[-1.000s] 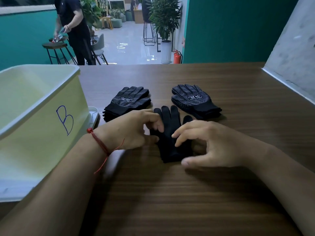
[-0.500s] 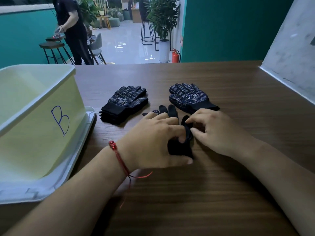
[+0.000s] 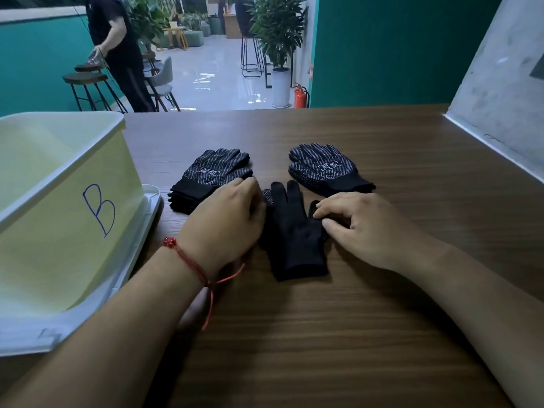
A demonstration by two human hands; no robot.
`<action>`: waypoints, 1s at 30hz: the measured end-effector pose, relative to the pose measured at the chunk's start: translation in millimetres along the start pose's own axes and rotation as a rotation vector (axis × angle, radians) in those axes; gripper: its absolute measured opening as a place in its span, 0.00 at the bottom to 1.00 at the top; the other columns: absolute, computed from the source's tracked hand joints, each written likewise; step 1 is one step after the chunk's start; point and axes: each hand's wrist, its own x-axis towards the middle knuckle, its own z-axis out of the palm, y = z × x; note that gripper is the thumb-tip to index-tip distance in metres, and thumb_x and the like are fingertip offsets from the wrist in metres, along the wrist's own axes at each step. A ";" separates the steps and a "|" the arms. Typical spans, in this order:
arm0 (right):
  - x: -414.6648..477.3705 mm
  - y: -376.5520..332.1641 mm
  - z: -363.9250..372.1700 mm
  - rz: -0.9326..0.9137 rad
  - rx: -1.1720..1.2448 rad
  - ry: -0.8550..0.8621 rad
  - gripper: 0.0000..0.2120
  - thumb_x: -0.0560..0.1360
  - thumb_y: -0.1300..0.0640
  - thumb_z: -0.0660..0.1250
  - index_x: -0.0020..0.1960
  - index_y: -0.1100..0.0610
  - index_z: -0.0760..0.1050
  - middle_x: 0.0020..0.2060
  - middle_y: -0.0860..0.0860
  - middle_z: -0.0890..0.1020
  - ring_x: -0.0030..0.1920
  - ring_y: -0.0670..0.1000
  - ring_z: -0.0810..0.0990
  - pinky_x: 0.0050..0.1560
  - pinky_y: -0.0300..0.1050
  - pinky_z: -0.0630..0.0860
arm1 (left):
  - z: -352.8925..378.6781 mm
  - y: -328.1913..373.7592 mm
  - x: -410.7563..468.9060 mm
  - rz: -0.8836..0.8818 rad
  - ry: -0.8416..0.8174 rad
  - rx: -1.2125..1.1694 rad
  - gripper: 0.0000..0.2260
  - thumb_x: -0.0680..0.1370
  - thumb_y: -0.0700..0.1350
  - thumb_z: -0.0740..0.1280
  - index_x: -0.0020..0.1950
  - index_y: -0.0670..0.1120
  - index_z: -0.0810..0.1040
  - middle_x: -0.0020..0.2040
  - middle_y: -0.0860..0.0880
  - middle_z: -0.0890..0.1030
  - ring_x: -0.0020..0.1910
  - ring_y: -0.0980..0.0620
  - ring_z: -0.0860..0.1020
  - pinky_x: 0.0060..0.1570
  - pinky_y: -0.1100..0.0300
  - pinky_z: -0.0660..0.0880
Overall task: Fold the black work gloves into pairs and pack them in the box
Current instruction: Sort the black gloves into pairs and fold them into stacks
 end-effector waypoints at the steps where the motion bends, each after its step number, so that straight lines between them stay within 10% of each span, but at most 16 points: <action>1: 0.0 -0.5 -0.3 0.004 -0.005 -0.003 0.11 0.78 0.57 0.68 0.56 0.47 0.87 0.58 0.40 0.86 0.61 0.44 0.82 0.66 0.50 0.78 | 2.4 -6.1 0.7 -0.026 -0.001 -0.009 0.06 0.78 0.47 0.62 0.50 0.47 0.75 0.49 0.49 0.80 0.51 0.43 0.80 0.54 0.47 0.77; 4: 0.0 -2.6 -2.8 0.026 -0.018 -0.037 0.15 0.77 0.58 0.66 0.58 0.47 0.86 0.60 0.41 0.85 0.64 0.44 0.81 0.69 0.49 0.76 | 5.8 -9.9 3.8 -0.110 0.031 -0.074 0.04 0.79 0.41 0.66 0.52 0.46 0.78 0.50 0.49 0.83 0.53 0.46 0.80 0.55 0.55 0.74; 12: 0.5 -4.9 -2.6 0.060 -0.027 -0.053 0.15 0.78 0.59 0.68 0.60 0.47 0.86 0.61 0.39 0.85 0.63 0.42 0.79 0.60 0.32 0.68 | 19.4 -11.0 14.9 -0.225 0.044 0.006 0.17 0.77 0.60 0.59 0.53 0.52 0.81 0.52 0.50 0.83 0.54 0.42 0.79 0.59 0.44 0.77; 23: -0.3 -4.3 -0.4 0.056 -0.032 -0.039 0.13 0.79 0.57 0.68 0.60 0.46 0.85 0.62 0.39 0.84 0.65 0.44 0.78 0.66 0.43 0.73 | 21.2 -7.7 35.0 -0.318 0.056 -0.069 0.13 0.74 0.57 0.63 0.50 0.57 0.84 0.51 0.51 0.82 0.55 0.43 0.80 0.59 0.45 0.78; 30: 0.2 -4.0 0.6 0.055 -0.028 -0.042 0.14 0.78 0.56 0.68 0.60 0.45 0.85 0.62 0.39 0.84 0.65 0.45 0.78 0.68 0.48 0.75 | 22.2 -17.0 34.0 -0.268 0.176 -0.174 0.14 0.82 0.42 0.65 0.66 0.50 0.82 0.56 0.50 0.85 0.56 0.46 0.81 0.61 0.55 0.76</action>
